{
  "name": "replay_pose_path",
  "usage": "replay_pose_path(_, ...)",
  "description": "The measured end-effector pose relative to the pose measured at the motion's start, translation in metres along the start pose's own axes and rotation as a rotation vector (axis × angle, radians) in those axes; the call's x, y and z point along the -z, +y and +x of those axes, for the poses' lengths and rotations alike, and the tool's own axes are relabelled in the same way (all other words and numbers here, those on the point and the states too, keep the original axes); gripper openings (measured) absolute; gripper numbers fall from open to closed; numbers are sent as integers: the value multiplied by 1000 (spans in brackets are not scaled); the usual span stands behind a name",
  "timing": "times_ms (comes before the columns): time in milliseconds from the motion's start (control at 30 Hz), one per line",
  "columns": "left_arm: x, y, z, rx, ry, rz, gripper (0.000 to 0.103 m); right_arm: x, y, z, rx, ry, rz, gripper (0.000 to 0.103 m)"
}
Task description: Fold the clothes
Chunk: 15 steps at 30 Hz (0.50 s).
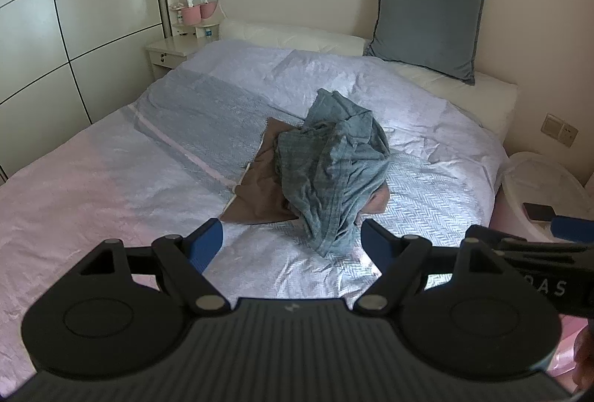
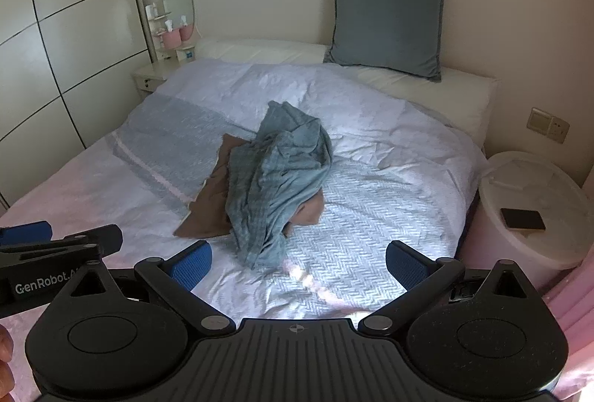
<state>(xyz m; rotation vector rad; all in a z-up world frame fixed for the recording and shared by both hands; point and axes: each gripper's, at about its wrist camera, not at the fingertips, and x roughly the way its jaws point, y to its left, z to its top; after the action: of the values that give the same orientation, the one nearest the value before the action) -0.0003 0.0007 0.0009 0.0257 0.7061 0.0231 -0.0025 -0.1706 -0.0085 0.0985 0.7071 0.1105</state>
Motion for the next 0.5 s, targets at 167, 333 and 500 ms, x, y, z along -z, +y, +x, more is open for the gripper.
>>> replay_pose_path(167, -1, 3, -3, -1, -5, -4, 79, 1, 1, 2, -3, 0, -3, 102)
replay_pose_path(333, 0, 6, -1, 1, -9, 5, 79, 2, 3, -1, -1, 8, -4, 102)
replay_pose_path(500, -4, 8, -4, 9, -12, 9, 79, 1, 7, 0, 13, 6, -6, 102)
